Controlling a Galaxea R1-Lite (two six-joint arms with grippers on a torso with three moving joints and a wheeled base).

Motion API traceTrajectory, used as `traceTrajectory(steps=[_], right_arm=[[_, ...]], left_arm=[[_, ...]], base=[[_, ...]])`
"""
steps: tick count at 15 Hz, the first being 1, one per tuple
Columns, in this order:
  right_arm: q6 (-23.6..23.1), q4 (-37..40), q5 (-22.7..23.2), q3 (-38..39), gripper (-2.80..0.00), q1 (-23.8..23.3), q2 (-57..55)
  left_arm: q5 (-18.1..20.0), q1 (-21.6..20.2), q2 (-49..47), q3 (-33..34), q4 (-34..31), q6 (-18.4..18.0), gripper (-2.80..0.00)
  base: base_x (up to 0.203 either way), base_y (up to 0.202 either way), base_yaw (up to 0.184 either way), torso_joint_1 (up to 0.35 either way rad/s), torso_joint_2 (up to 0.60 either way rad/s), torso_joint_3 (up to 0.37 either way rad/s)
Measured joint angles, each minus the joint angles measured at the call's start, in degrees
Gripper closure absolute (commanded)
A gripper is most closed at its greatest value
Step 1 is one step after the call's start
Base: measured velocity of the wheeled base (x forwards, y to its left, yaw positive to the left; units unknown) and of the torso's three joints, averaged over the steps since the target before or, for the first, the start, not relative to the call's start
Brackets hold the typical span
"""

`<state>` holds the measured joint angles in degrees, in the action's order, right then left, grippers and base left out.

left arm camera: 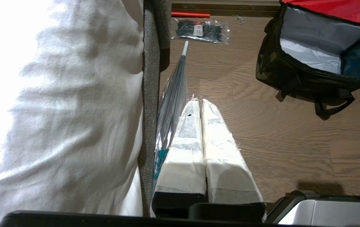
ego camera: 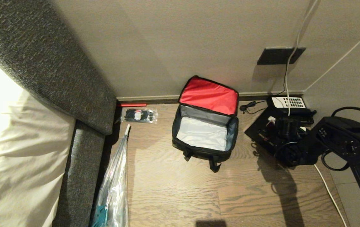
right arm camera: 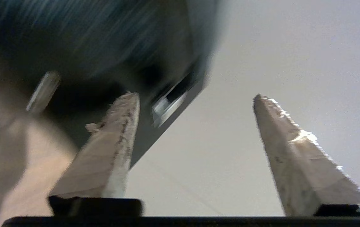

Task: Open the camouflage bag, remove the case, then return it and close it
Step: Release the handle, then grip the handle again

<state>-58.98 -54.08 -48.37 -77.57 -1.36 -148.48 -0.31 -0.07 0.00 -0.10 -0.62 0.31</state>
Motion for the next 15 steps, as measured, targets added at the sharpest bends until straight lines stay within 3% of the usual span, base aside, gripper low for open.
traceTrajectory(steps=[3,5,9,12,15], right_arm=[[0.9,2.5,4.5,6.1,-2.80,0.8,3.1],[2.4,4.6,6.3,8.6,0.00,1.2,6.8],[6.0,10.3,8.6,14.3,0.00,1.5,19.3],[11.5,19.2,9.8,19.8,0.00,1.3,33.2],[13.6,29.8,11.2,26.5,0.00,1.2,50.5]], left_arm=[[0.0,0.0,0.0,0.0,0.0,0.0,0.00],[0.0,0.0,0.0,0.0,0.0,0.0,0.00],[0.0,0.0,0.0,0.0,0.0,0.0,0.00],[0.0,0.0,0.0,0.0,0.0,0.0,0.00],[0.0,0.0,0.0,0.0,0.0,0.0,0.00]], base=[[0.000,0.000,0.000,0.000,0.00,0.000],[0.000,0.000,0.000,0.000,0.00,0.000],[0.000,0.000,0.000,0.000,0.00,0.000],[0.000,0.000,0.000,0.000,0.00,0.000],[0.000,0.000,0.000,0.000,0.00,0.000]])
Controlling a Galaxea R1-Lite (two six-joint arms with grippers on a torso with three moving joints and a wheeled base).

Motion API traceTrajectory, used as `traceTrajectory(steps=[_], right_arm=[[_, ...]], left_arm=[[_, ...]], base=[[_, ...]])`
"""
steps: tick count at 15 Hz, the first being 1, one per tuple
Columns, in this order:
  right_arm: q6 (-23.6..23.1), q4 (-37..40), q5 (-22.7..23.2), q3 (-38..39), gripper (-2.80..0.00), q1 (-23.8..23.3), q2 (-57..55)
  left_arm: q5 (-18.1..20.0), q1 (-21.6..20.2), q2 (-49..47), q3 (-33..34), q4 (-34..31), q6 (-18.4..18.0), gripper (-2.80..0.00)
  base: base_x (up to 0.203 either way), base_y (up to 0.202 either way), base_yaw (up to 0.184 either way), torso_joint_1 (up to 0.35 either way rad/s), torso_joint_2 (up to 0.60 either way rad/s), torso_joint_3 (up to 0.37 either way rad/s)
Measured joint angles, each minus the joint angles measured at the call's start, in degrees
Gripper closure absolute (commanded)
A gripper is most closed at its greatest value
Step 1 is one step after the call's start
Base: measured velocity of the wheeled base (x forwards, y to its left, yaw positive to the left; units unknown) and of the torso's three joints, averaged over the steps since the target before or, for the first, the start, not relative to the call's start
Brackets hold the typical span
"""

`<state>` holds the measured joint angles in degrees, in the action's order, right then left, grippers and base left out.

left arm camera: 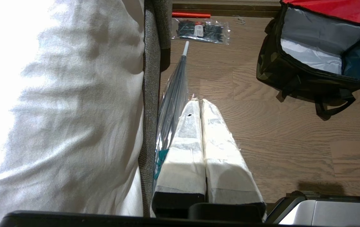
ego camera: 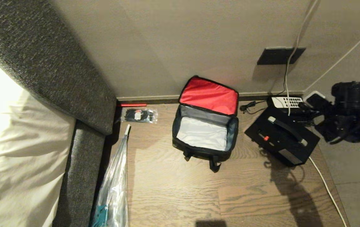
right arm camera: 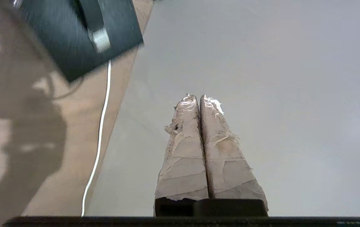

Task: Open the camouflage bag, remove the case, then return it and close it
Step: Grip the handle again

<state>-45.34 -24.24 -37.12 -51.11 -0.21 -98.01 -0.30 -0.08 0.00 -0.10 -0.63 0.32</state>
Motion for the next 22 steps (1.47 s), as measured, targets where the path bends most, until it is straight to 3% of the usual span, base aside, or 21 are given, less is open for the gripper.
traceTrajectory(steps=[5,9,11,16,22], right_arm=[[6.8,14.6,5.2,16.9,0.00,-0.1,33.8],[20.3,22.6,10.6,33.4,0.00,0.0,60.1],[28.0,26.0,16.0,40.0,0.00,0.1,71.4],[45.3,22.8,35.7,50.3,0.00,0.3,91.1],[46.8,22.8,36.6,51.0,0.00,0.3,97.8]], left_arm=[[0.0,0.0,0.0,0.0,0.0,0.0,0.00],[0.0,0.0,0.0,0.0,0.0,0.0,0.00],[0.0,0.0,0.0,0.0,0.0,0.0,0.00],[0.0,0.0,0.0,0.0,0.0,-0.1,0.00],[0.0,0.0,0.0,0.0,0.0,-0.1,0.00]], base=[[0.000,0.000,0.000,0.000,0.00,0.000],[0.000,0.000,0.000,0.000,0.00,0.000],[0.000,0.000,0.000,0.000,0.00,0.000],[0.000,0.000,0.000,0.000,0.00,0.000],[0.000,0.000,0.000,0.000,0.00,0.000]])
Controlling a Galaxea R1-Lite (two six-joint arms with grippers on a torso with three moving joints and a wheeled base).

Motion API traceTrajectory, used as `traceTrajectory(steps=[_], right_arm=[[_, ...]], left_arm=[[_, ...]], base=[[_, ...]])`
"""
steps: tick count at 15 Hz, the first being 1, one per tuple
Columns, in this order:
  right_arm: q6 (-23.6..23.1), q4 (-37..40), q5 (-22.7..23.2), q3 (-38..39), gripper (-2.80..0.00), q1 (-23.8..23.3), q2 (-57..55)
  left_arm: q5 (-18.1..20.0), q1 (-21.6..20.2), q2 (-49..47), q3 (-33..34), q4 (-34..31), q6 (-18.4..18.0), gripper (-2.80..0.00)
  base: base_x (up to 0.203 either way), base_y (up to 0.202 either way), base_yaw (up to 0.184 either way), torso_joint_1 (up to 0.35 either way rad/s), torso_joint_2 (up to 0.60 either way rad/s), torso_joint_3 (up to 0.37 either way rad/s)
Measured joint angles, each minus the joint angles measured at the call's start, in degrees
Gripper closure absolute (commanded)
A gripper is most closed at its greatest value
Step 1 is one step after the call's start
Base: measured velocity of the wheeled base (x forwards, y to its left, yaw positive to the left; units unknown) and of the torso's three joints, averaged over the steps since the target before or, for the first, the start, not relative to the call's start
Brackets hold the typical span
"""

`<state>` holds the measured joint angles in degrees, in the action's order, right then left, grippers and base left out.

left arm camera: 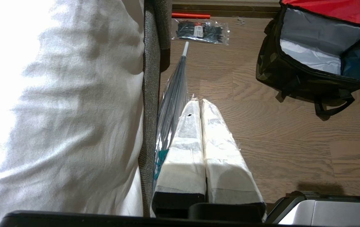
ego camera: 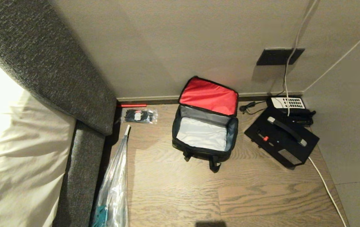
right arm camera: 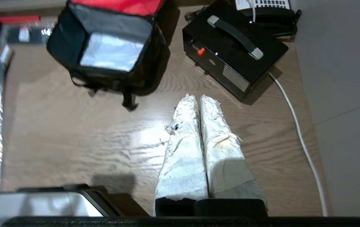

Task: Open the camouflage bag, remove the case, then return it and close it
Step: Grip the handle again

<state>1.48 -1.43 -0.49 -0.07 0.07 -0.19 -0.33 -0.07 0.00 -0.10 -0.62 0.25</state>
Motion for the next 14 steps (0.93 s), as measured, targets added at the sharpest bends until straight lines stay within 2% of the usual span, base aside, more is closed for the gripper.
traceTrajectory(steps=[2,14], right_arm=[[1.8,-0.2,-0.1,0.0,0.00,0.0,0.4],[2.0,-0.2,-0.2,0.1,0.00,0.0,0.6]], left_arm=[[0.0,0.0,0.0,0.0,0.0,0.0,0.00],[0.0,0.0,0.0,0.0,0.0,0.0,0.00]], base=[[0.000,0.000,0.000,0.000,0.00,0.000],[0.000,0.000,0.000,0.000,0.00,0.000]])
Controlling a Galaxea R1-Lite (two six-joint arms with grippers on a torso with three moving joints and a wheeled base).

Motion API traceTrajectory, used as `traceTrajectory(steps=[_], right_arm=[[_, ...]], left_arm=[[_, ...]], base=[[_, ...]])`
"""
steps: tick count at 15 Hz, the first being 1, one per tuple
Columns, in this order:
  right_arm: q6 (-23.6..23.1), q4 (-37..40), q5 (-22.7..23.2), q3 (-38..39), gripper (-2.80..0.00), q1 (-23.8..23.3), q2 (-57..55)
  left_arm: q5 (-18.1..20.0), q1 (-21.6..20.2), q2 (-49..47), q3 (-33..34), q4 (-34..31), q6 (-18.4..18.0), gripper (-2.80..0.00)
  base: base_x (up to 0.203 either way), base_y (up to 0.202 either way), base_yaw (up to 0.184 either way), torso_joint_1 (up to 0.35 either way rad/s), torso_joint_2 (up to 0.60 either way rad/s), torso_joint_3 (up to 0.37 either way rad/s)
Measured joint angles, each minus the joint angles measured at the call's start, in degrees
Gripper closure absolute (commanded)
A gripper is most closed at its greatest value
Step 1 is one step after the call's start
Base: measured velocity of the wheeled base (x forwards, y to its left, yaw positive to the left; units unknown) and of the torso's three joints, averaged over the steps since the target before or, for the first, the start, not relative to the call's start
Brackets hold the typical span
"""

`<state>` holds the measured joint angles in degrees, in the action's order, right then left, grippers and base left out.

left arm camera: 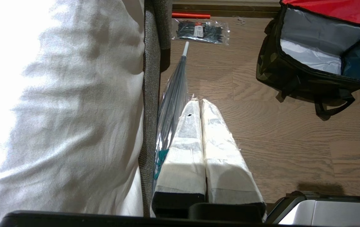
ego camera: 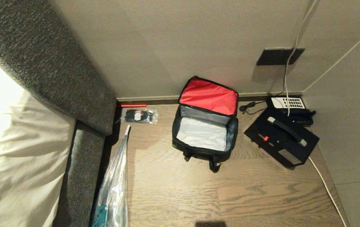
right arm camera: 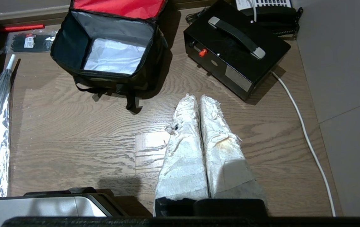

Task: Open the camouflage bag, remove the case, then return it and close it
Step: Grip the handle again

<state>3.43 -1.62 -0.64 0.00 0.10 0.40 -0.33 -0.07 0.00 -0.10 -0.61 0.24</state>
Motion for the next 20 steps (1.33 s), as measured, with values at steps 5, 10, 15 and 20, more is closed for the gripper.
traceTrajectory(steps=[5,10,15,20], right_arm=[[0.0,0.0,0.0,0.0,0.00,0.0,0.0],[0.0,0.0,0.0,0.0,0.00,0.0,-0.1],[0.0,0.0,0.0,0.0,0.00,0.0,-0.1],[0.0,0.0,0.0,0.0,0.00,0.0,-0.2]], left_arm=[[0.0,0.0,0.0,0.0,0.0,0.0,0.00],[0.0,0.0,0.0,0.0,0.0,0.0,0.00],[0.0,0.0,0.0,0.0,0.0,0.0,0.00],[0.0,0.0,0.0,0.0,0.0,0.0,0.00]], base=[[0.000,0.000,0.000,0.000,0.00,0.000],[0.000,0.000,0.000,0.000,0.00,0.000],[0.000,0.000,0.000,0.000,0.00,0.000],[0.000,0.000,0.000,0.000,0.00,0.000]])
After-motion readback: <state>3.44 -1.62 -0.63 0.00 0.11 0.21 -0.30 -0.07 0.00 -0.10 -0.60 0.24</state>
